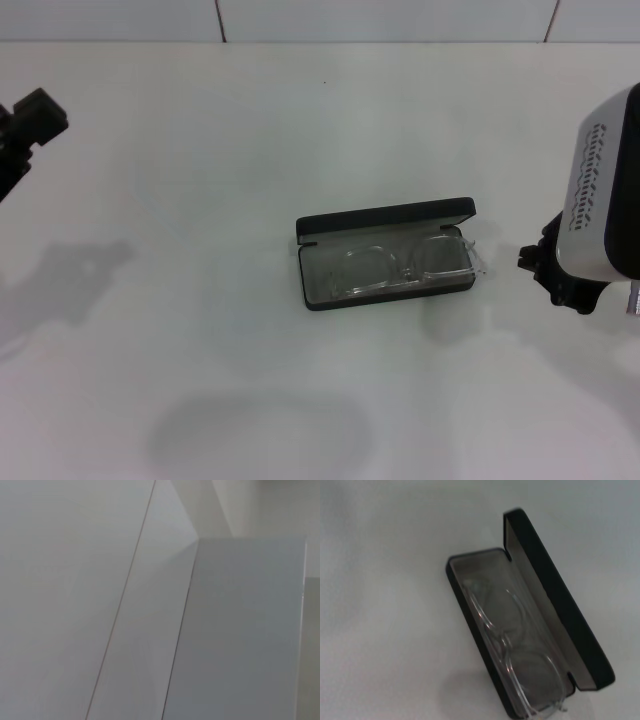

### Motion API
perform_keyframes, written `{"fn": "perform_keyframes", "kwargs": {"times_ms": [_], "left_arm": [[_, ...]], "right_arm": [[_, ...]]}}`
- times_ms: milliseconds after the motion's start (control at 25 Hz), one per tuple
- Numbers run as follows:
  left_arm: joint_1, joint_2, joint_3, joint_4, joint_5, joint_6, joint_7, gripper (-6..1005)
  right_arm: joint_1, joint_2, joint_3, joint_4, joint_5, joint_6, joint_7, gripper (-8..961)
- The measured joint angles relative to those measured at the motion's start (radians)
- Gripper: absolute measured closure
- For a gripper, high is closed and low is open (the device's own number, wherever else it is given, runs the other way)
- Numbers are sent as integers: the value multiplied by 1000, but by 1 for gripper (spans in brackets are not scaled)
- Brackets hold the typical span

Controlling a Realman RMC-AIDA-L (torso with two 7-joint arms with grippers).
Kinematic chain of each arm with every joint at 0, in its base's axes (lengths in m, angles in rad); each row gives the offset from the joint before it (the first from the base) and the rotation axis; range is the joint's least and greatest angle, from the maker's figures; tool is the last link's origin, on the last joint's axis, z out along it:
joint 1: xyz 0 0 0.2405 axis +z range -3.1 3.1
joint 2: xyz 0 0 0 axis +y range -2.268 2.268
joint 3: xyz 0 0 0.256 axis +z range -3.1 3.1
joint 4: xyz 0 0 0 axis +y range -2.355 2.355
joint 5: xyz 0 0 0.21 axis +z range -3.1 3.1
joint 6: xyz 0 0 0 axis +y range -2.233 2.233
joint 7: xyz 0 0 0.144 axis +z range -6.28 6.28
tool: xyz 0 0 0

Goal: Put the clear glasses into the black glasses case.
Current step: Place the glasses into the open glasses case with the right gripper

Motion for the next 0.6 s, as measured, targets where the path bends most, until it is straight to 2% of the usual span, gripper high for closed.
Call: {"fn": "perform_keyframes", "kwargs": {"times_ms": [600], "left_arm": [[-9, -1, -1, -14, 1, -2, -3, 939]], "right_arm": [[24, 0, -20, 127, -27, 118, -6, 934]]}}
